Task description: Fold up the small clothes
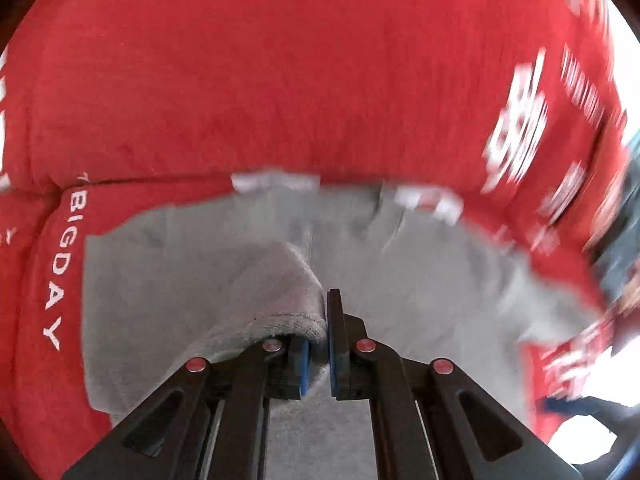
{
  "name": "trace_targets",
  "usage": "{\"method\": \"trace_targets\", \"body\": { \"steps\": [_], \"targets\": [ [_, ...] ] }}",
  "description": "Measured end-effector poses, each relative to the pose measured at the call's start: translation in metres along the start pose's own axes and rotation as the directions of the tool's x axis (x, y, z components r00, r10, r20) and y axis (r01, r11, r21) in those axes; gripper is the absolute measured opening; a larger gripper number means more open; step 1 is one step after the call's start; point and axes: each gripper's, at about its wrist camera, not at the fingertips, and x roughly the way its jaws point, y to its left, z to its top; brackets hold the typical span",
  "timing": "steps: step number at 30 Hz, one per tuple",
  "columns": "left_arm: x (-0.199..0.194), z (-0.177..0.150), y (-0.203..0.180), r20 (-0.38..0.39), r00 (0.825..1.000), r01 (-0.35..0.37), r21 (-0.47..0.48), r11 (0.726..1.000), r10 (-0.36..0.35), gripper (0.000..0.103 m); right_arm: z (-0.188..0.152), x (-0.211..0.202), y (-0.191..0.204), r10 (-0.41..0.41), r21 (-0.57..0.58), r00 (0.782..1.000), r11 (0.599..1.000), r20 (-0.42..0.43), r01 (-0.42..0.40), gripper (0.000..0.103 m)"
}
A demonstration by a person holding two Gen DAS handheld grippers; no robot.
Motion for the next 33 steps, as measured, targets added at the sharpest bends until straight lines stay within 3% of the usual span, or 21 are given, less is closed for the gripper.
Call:
{"method": "trace_targets", "body": {
  "steps": [2,4,6,7,11,15,18,21,26,29,30,31,32,33],
  "targets": [
    [0.015,-0.014,-0.009,-0.047,0.998,-0.039,0.037,0.999,0.04,0.007,0.001,0.001,-0.017,-0.016,0.02,1.0,1.0,-0.009,0.016,0.103],
    [0.017,-0.022,-0.01,-0.073,0.995,-0.06,0.041,0.997,0.063,0.023,0.002,0.001,-0.025,-0.024,0.028,1.0,0.999,-0.013,0.024,0.103],
    [0.005,-0.028,-0.009,-0.061,0.995,-0.081,0.037,0.996,0.083,0.081,0.005,0.001,-0.03,-0.038,0.019,0.999,0.999,-0.014,0.038,0.103],
    [-0.006,-0.03,-0.009,-0.037,0.994,-0.102,0.056,0.993,0.104,0.085,0.007,0.001,-0.031,-0.041,0.014,0.999,0.999,-0.013,0.041,0.103],
    [-0.04,-0.041,-0.003,-0.025,0.991,-0.131,0.096,0.987,0.134,0.085,0.018,0.0,-0.016,-0.054,-0.048,0.998,0.997,0.008,0.055,0.103],
    [-0.072,-0.051,0.038,-0.037,0.984,-0.172,0.019,0.985,0.172,0.085,0.03,0.002,0.025,-0.059,-0.192,0.998,0.979,0.037,0.065,0.103],
    [-0.082,-0.061,0.075,-0.063,0.974,-0.219,-0.038,0.975,0.216,0.085,0.039,0.013,0.07,-0.051,-0.352,0.997,0.933,0.052,0.066,0.103],
    [-0.08,-0.073,0.11,-0.112,0.959,-0.269,-0.084,0.959,0.259,0.085,0.037,0.036,0.123,-0.063,-0.553,0.996,0.828,0.061,0.087,0.103],
    [-0.067,-0.09,0.142,-0.16,0.947,-0.296,-0.091,0.951,0.28,0.085,0.008,0.095,0.191,-0.155,-0.822,0.983,0.545,0.097,0.167,0.101],
    [-0.056,-0.092,0.144,-0.164,0.945,-0.298,-0.076,0.951,0.283,0.085,-0.006,0.125,0.204,-0.238,-0.87,0.958,0.424,0.16,0.251,0.087],
    [-0.049,-0.089,0.144,-0.166,0.944,-0.3,-0.078,0.951,0.285,0.085,-0.004,0.134,0.204,-0.264,-0.872,0.95,0.41,0.166,0.266,0.065],
    [-0.045,-0.088,0.145,-0.166,0.944,-0.303,-0.086,0.949,0.286,0.085,0.001,0.141,0.202,-0.275,-0.867,0.951,0.43,0.138,0.251,0.047],
    [-0.042,-0.086,0.146,-0.164,0.944,-0.303,-0.097,0.948,0.285,0.085,0.008,0.141,0.199,-0.249,-0.851,0.965,0.486,0.087,0.202,0.028],
    [-0.038,-0.085,0.147,-0.164,0.944,-0.306,-0.107,0.946,0.287,0.085,0.018,0.134,0.195,-0.212,-0.812,0.976,0.559,0.059,0.171,0.022]
  ]
}}
